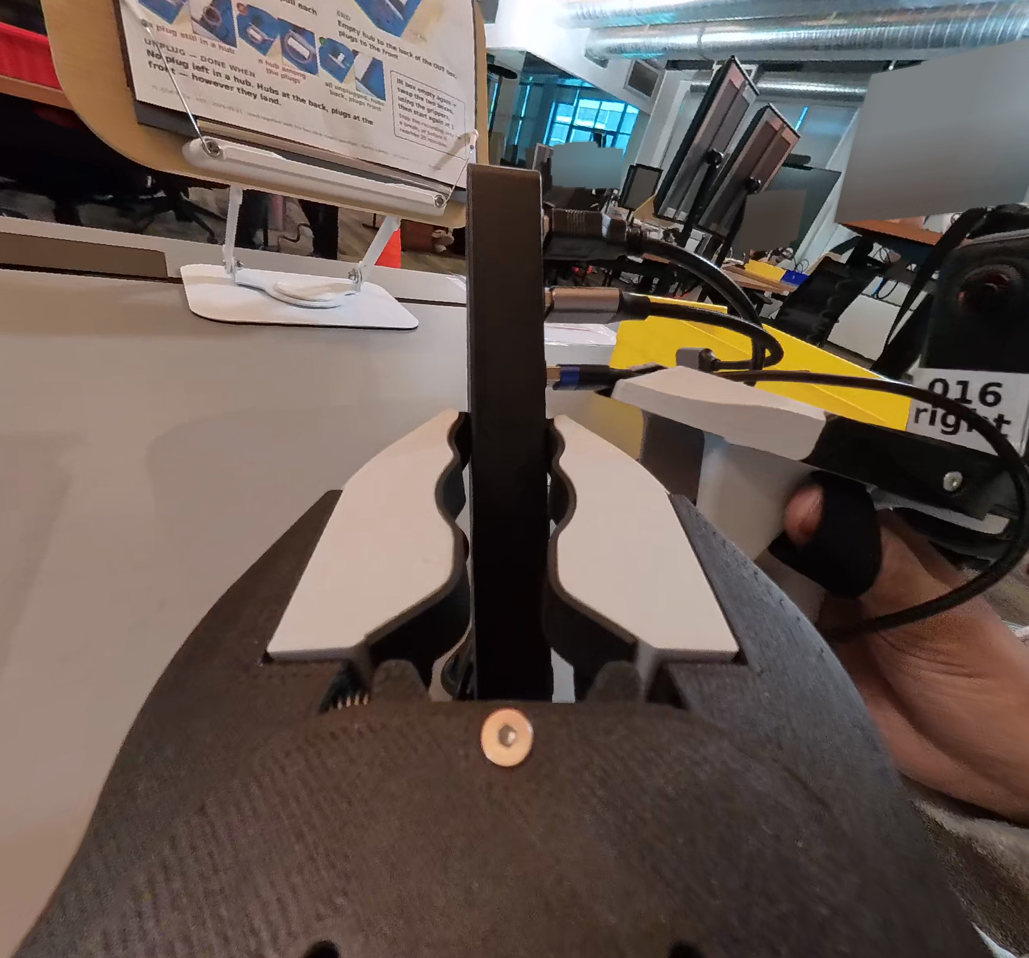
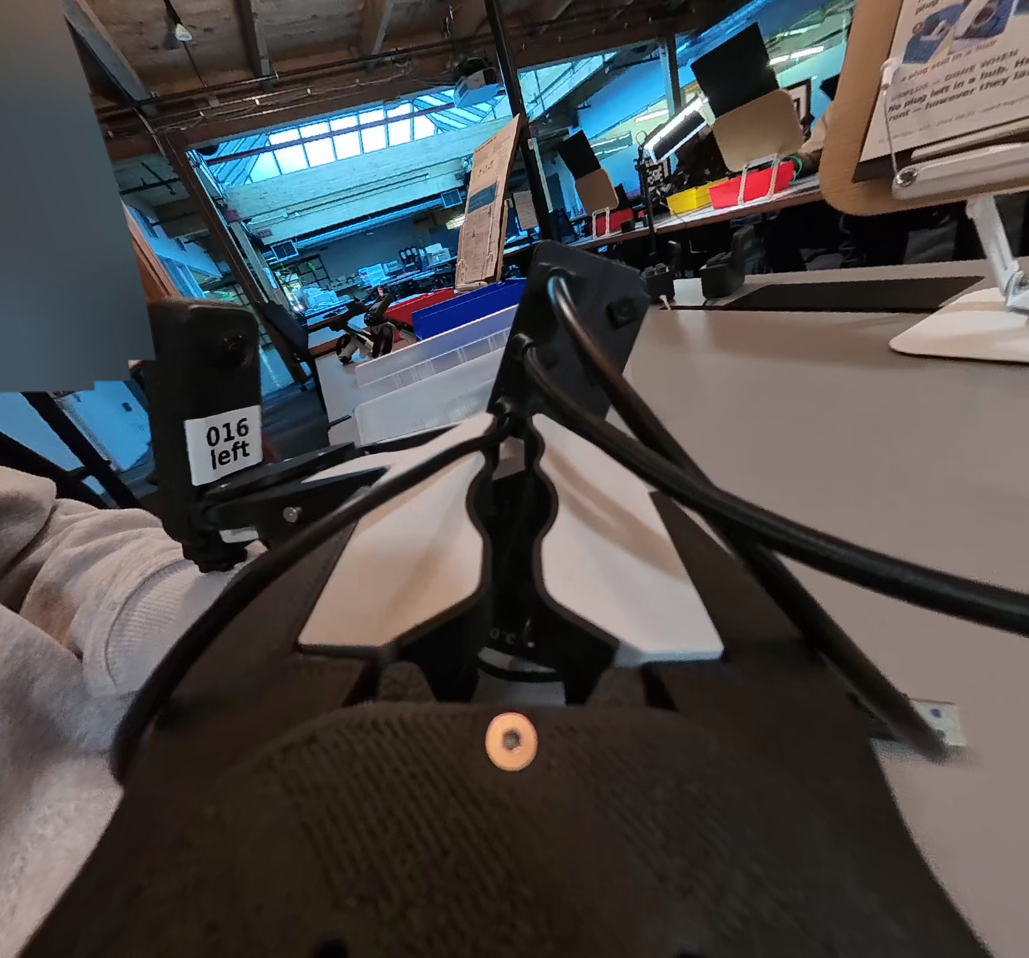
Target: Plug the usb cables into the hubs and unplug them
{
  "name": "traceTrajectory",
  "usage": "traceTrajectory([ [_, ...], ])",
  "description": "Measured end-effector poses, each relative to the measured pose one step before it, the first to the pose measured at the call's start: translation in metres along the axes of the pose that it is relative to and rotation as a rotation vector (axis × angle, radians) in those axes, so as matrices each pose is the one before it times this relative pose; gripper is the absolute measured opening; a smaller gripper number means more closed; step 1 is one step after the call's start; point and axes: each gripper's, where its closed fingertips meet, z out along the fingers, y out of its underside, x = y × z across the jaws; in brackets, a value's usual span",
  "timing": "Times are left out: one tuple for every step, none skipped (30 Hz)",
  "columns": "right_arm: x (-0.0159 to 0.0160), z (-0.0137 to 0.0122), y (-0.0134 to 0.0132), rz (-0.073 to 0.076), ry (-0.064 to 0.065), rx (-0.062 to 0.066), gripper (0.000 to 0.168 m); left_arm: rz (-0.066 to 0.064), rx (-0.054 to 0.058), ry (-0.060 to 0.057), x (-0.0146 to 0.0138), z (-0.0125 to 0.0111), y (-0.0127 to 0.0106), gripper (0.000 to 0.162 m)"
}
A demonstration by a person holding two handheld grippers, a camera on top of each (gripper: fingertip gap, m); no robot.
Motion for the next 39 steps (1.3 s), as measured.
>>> traceTrajectory([
  [0.00056, -0.0003, 0.00028, 0.021, -0.0043, -0.0054, 0.008, 0.004, -0.0006, 0.003, 0.0003, 0.00004, 0.00013, 0.026],
  [0.00052, -0.00034, 0.00007, 0.0228, -0.006, -0.002, 0.007, 0.0106, 0.0006, 0.0007, 0.00027, 0.00005, -0.00004, 0.026],
  [0.00037, -0.00051, -0.00014, 0.0184, -0.0058, 0.0018, 0.007, 0.0152, 0.0016, -0.0002, 0.00044, -0.00006, 0.00007, 0.025],
  [0.00014, -0.00043, -0.0002, 0.0116, -0.004, 0.0031, 0.007, 0.0171, 0.0034, -0.0016, 0.00036, -0.00012, -0.00016, 0.026],
  [-0.00022, -0.00034, -0.00011, 0.0057, -0.0024, 0.0021, 0.007, 0.0161, 0.0057, -0.0018, 0.00046, -0.00031, -0.00028, 0.026],
  [-0.00054, -0.00041, -0.00024, -0.0002, -0.0018, 0.0006, 0.008, 0.0123, 0.0066, -0.0002, 0.0005, -0.00036, -0.00071, 0.026],
  [-0.00053, -0.0003, -0.00023, -0.0053, -0.0005, -0.0009, 0.008, 0.0123, 0.0025, 0.0007, 0.00047, -0.00023, -0.00031, 0.026],
  [-0.00046, -0.00047, -0.00006, -0.0074, -0.0003, -0.0012, 0.007, 0.0183, 0.0009, -0.0012, 0.00051, -0.00015, -0.0002, 0.025],
  [-0.00031, -0.00048, -0.00036, -0.0066, -0.0012, -0.0001, 0.007, 0.0256, 0.0014, -0.0023, 0.0006, 0.0, -0.00019, 0.025],
  [-0.00039, -0.00056, -0.0004, -0.0043, -0.002, 0.0012, 0.007, 0.0285, 0.0039, -0.0027, 0.00059, -0.00002, -0.00067, 0.025],
  [-0.00038, -0.00064, -0.00053, -0.0026, -0.0022, 0.0023, 0.007, 0.026, 0.0044, -0.0022, 0.00065, -0.00002, -0.00044, 0.025],
  [-0.00013, -0.00061, -0.00041, -0.002, -0.0007, 0.0019, 0.007, 0.0205, 0.0018, -0.0022, 0.00068, -0.00002, -0.00017, 0.026],
  [-0.00003, -0.00049, -0.00013, -0.003, 0.0009, 0.0006, 0.007, 0.0156, -0.0004, -0.0011, 0.00031, 0.00006, -0.00006, 0.026],
  [0.00003, -0.00047, 0.0, -0.0029, 0.0018, -0.0002, 0.007, 0.0132, -0.0015, 0.0006, 0.00033, 0.00018, 0.00015, 0.026],
  [0.0002, -0.00033, 0.00011, -0.003, 0.0024, -0.001, 0.007, 0.0128, -0.0023, -0.0012, 0.00019, 0.00019, 0.00034, 0.026],
  [0.00009, -0.00012, 0.00011, -0.0019, 0.0015, -0.0011, 0.006, 0.0127, -0.0004, -0.0017, 0.00007, 0.0001, 0.00017, 0.026],
  [0.00018, -0.00021, 0.00012, 0.0001, 0.0002, -0.0007, 0.006, 0.0173, -0.0007, -0.0022, 0.0001, 0.00011, -0.00002, 0.026],
  [0.00013, -0.00031, -0.00016, 0.0032, -0.0014, 0.0002, 0.006, 0.0233, 0.0005, -0.0044, 0.00018, 0.00001, -0.00024, 0.026],
  [0.00023, -0.00038, -0.00024, 0.0063, -0.0029, 0.0009, 0.006, 0.0209, 0.0008, -0.0032, 0.00014, 0.00008, -0.0003, 0.027],
  [0.00019, -0.00042, -0.00005, 0.0063, -0.0024, 0.0005, 0.006, 0.0188, -0.0007, 0.0001, 0.00028, 0.00023, -0.00001, 0.027],
  [0.00025, -0.00029, 0.00024, 0.0048, -0.0017, -0.0019, 0.006, 0.0107, -0.0005, -0.0004, 0.00003, 0.00014, 0.0, 0.027],
  [0.00039, -0.00007, 0.00051, 0.0042, -0.0005, -0.0027, 0.006, 0.0056, -0.002, 0.0002, 0.00011, 0.00022, 0.00034, 0.027],
  [0.00022, -0.00018, 0.00037, 0.0029, -0.0005, -0.0003, 0.006, 0.0043, -0.0006, 0.0012, 0.00019, 0.00005, -0.00005, 0.027],
  [0.00006, -0.00001, 0.00008, 0.001, -0.0006, 0.0004, 0.006, 0.0095, 0.0011, -0.0016, 0.00009, -0.00002, -0.00035, 0.027],
  [-0.00005, -0.00013, 0.00024, -0.0009, -0.0009, -0.0018, 0.006, 0.0149, 0.0009, -0.0006, 0.00041, -0.00001, -0.0003, 0.027],
  [-0.00012, -0.00019, -0.00006, -0.0019, -0.0013, -0.0011, 0.006, 0.013, 0.0016, -0.0011, -0.00002, 0.00009, -0.00045, 0.027],
  [0.00005, -0.0003, 0.00002, -0.0008, 0.0002, -0.0003, 0.006, 0.0037, -0.0019, 0.0015, 0.00031, 0.00017, 0.00001, 0.027],
  [0.00044, -0.00019, 0.00024, 0.0002, 0.0028, -0.0014, 0.006, -0.0007, -0.0064, 0.0017, 0.0002, 0.00041, 0.00058, 0.027],
  [0.00044, -0.00012, 0.00015, 0.0008, 0.0015, -0.0012, 0.006, 0.0022, -0.0038, -0.0002, 0.00004, 0.00032, 0.00018, 0.027],
  [0.00026, -0.00004, 0.00019, 0.0013, -0.0004, -0.0009, 0.006, 0.0102, -0.0019, -0.0022, -0.00007, 0.00033, 0.00002, 0.027],
  [0.00039, -0.00006, 0.00032, 0.0026, -0.0006, -0.0018, 0.006, 0.0217, -0.0016, -0.0043, -0.00032, 0.00024, -0.00018, 0.027],
  [0.00039, -0.0001, 0.00038, 0.0047, -0.0007, -0.002, 0.006, 0.0202, -0.0005, -0.0043, -0.00039, 0.00023, -0.00013, 0.027],
  [0.00053, 0.00001, 0.00051, 0.0028, 0.0015, -0.0028, 0.006, 0.007, -0.0038, -0.0027, -0.00015, 0.00031, 0.00048, 0.027],
  [0.00053, 0.00013, 0.0007, -0.0007, 0.0041, -0.0039, 0.006, -0.0035, -0.007, -0.0009, 0.00014, 0.0002, 0.00104, 0.027],
  [0.00034, 0.00016, 0.00048, -0.0016, 0.003, -0.0029, 0.006, -0.001, -0.0037, 0.0022, 0.00058, 0.00023, 0.00056, 0.027],
  [0.00025, 0.0, 0.00036, -0.0001, 0.0012, -0.0028, 0.006, 0.0078, -0.0026, -0.0033, 0.00049, 0.0002, 0.00025, 0.027],
  [-0.00007, -0.00023, -0.00012, 0.0006, 0.0, 0.0008, 0.006, 0.004, 0.0002, -0.0015, 0.00018, 0.00018, -0.00037, 0.027],
  [0.00002, -0.0001, -0.00005, 0.0002, 0.0001, -0.0006, 0.006, 0.0008, -0.0031, -0.0007, -0.00001, 0.00014, 0.00008, 0.027],
  [0.00003, -0.00008, -0.00012, -0.0017, -0.0011, -0.0025, 0.006, 0.0101, 0.0001, -0.0046, -0.00014, 0.00009, -0.00026, 0.027],
])
